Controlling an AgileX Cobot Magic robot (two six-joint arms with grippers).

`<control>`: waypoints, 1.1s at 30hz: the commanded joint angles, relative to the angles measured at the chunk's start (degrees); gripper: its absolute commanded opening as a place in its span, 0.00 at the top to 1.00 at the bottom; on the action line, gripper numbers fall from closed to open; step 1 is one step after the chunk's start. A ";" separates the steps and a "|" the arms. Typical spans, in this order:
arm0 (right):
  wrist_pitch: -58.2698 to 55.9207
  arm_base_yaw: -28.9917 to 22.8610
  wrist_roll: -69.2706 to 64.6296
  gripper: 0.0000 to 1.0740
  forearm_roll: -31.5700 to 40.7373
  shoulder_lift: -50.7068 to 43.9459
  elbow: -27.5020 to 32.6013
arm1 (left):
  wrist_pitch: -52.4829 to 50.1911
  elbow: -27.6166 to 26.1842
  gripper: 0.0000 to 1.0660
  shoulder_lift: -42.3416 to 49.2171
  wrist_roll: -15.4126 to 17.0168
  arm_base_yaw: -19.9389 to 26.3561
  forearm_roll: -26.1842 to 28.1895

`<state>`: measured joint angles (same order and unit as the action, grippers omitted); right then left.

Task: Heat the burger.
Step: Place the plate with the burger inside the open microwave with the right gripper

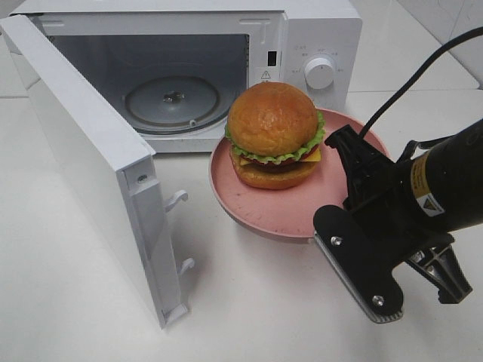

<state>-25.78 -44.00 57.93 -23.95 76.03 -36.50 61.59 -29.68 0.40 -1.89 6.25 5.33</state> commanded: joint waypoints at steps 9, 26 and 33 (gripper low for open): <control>5.56 7.73 33.52 1.00 19.94 -0.92 -0.06 | -0.11 0.00 0.08 0.86 -0.06 0.06 0.40; 6.42 11.12 44.18 1.00 29.62 -0.92 -0.06 | -0.11 0.00 0.08 0.86 -0.06 0.06 0.40; 8.08 11.12 44.23 1.00 29.62 0.00 -0.80 | -0.11 0.00 0.08 0.86 -0.06 0.06 0.40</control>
<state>-21.49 -32.83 101.87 5.04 76.15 -36.50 61.59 -29.68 0.40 -1.89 6.25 5.33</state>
